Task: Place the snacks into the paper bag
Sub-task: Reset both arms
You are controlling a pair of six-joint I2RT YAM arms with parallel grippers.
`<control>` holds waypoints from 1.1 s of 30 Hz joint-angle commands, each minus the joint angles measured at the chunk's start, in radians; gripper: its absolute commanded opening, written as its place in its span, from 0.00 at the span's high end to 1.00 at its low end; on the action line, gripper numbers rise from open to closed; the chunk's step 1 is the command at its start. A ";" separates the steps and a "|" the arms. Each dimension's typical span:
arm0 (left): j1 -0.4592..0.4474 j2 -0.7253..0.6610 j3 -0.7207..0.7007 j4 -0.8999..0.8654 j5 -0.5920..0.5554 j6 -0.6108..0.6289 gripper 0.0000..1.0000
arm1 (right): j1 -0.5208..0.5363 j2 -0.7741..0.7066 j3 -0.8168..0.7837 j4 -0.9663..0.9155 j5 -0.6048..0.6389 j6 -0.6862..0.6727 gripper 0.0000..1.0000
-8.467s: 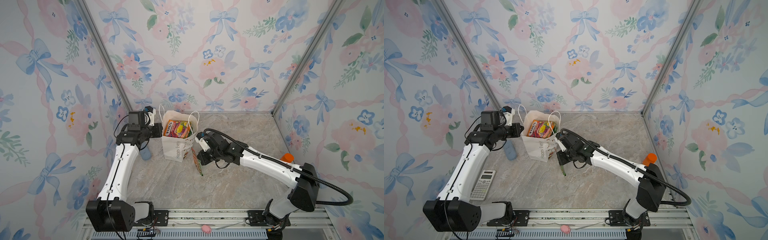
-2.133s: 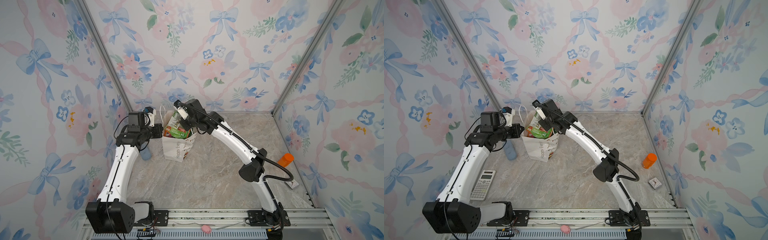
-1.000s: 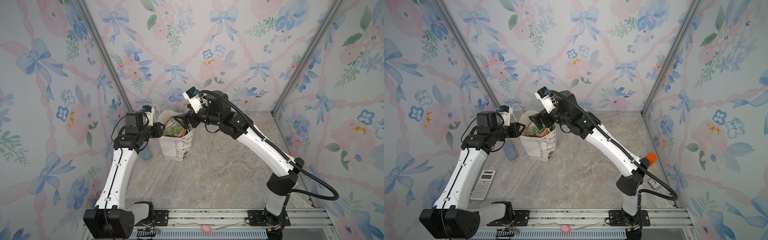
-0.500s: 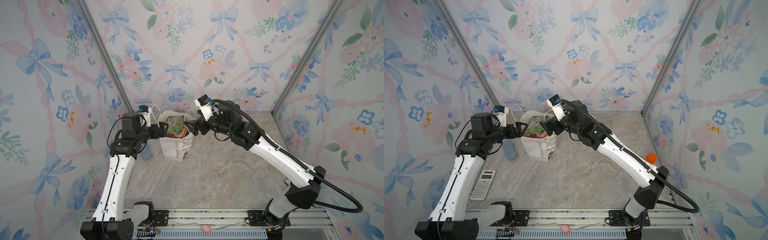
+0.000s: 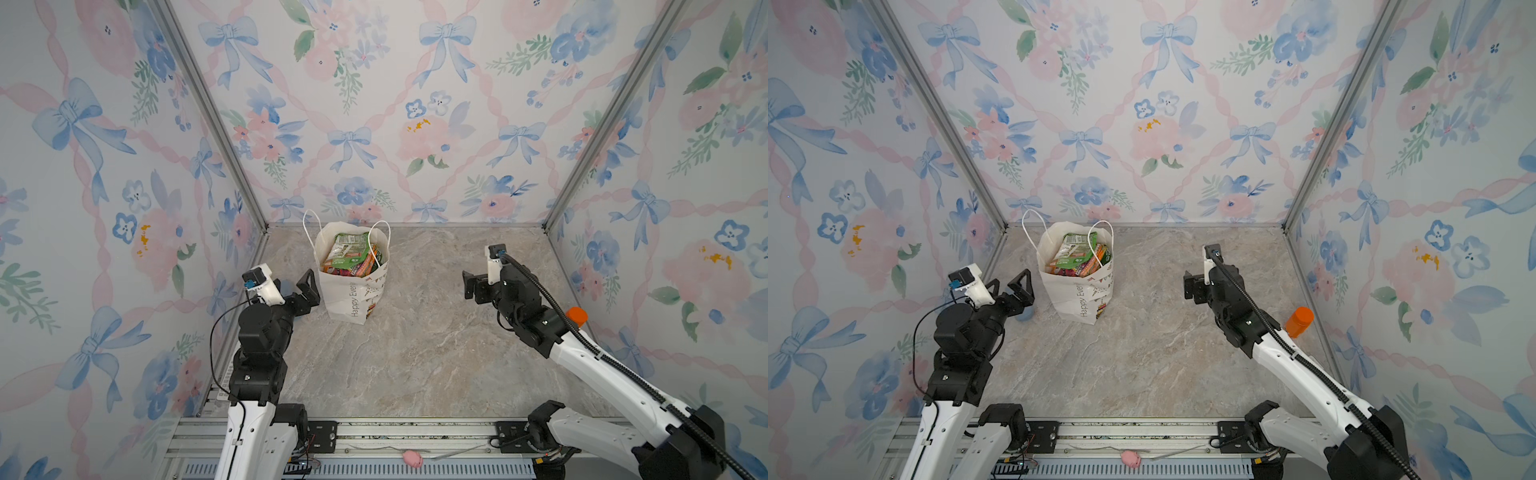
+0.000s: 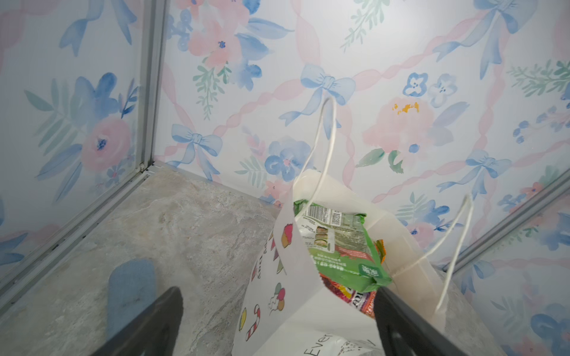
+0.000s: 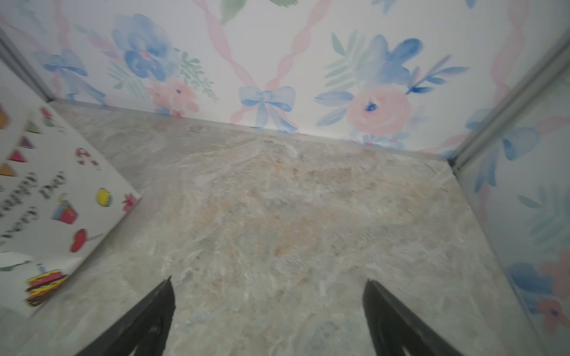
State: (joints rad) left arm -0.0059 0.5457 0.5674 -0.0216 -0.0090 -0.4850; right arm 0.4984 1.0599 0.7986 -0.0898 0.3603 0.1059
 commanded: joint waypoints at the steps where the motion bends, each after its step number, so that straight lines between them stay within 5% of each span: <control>1: 0.002 -0.040 -0.126 0.174 -0.173 -0.053 0.02 | -0.078 -0.065 -0.158 0.126 0.194 0.007 0.03; 8: -0.012 -0.104 -0.417 0.394 -0.415 -0.021 0.03 | -0.173 0.016 -0.426 0.530 0.264 -0.109 0.03; 19: 0.001 0.314 -0.518 0.840 -0.360 0.251 0.02 | -0.199 0.494 -0.519 1.308 0.249 -0.290 0.04; 27: 0.016 0.555 -0.489 1.011 -0.291 0.331 0.02 | -0.341 0.458 -0.511 1.186 -0.004 -0.161 0.03; 33: 0.020 0.736 -0.425 1.099 -0.226 0.339 0.02 | -0.342 0.496 -0.492 1.170 0.005 -0.160 0.04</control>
State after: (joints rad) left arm 0.0071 1.2442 0.1036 0.9855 -0.2836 -0.1780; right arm 0.1570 1.5589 0.2821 1.0744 0.3962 -0.0811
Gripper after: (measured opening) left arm 0.978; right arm 0.965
